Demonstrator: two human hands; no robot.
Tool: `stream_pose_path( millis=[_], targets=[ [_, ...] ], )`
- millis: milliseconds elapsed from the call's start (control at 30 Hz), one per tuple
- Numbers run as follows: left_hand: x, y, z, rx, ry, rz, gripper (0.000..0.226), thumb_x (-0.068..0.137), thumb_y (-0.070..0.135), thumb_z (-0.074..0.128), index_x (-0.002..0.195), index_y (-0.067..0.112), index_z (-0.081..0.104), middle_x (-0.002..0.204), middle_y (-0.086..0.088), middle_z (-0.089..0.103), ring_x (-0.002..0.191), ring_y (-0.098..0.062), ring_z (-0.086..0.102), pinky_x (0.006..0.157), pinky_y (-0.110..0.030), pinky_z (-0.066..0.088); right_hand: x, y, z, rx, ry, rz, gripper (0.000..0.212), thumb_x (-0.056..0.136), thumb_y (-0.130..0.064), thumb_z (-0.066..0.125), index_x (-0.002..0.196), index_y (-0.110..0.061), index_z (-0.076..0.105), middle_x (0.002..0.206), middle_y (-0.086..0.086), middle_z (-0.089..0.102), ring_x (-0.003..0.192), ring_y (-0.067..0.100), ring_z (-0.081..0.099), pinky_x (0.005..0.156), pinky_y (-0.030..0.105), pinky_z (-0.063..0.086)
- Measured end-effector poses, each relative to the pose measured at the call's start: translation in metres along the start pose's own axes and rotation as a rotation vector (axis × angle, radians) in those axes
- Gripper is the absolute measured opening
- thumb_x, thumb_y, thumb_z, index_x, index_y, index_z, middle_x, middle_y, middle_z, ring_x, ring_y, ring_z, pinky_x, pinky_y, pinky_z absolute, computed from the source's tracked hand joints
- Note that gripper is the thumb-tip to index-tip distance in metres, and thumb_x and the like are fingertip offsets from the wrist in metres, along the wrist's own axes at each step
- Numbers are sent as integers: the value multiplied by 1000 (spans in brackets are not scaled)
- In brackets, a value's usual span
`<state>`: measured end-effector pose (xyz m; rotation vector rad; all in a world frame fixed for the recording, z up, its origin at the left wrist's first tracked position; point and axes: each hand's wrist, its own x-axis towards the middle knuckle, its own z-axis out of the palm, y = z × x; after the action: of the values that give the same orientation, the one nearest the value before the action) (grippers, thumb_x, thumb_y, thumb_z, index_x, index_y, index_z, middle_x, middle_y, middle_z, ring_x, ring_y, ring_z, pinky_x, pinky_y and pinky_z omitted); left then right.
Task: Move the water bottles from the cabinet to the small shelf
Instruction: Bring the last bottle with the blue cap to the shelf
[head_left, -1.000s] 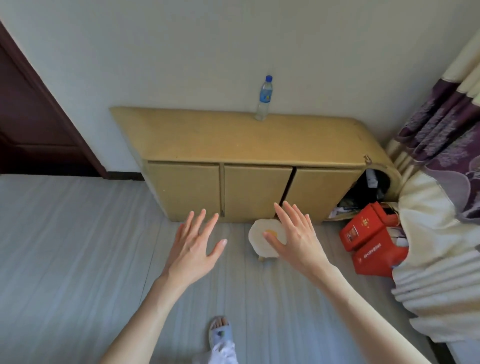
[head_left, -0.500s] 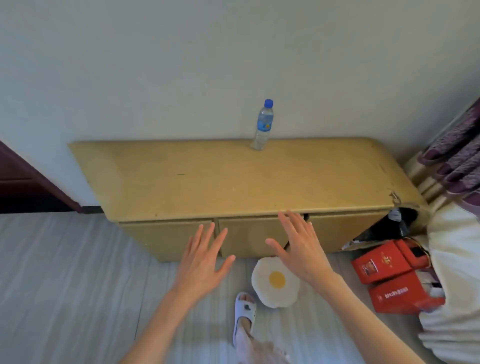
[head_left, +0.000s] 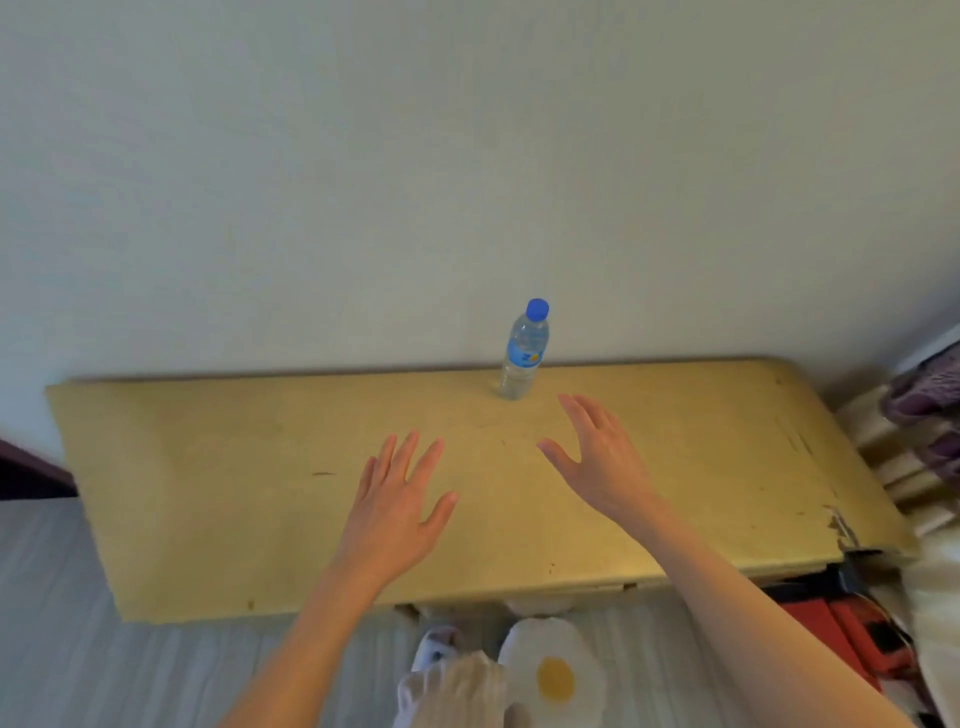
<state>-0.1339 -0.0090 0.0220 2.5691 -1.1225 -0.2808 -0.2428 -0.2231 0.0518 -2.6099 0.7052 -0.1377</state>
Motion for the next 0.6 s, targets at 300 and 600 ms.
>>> stream_pose_path(
  millis=[300,600],
  targets=[
    [118,-36,14,36,-139,105,71,85,64,5,136,22,34,142,-12,39,132,-36,30,103,-46,21,155,27,6,109,62,178,58,88,-21,56,138,-8,30,132,19,42,118,35,44,95,39,36],
    [173,-59,22,-44,-174,189,82,79,72,1,141,23,22,150,-8,25,140,-25,13,110,-37,11,216,25,28,134,86,261,37,86,-29,57,117,-9,49,109,10,49,81,20,46,69,27,34]
  ],
)
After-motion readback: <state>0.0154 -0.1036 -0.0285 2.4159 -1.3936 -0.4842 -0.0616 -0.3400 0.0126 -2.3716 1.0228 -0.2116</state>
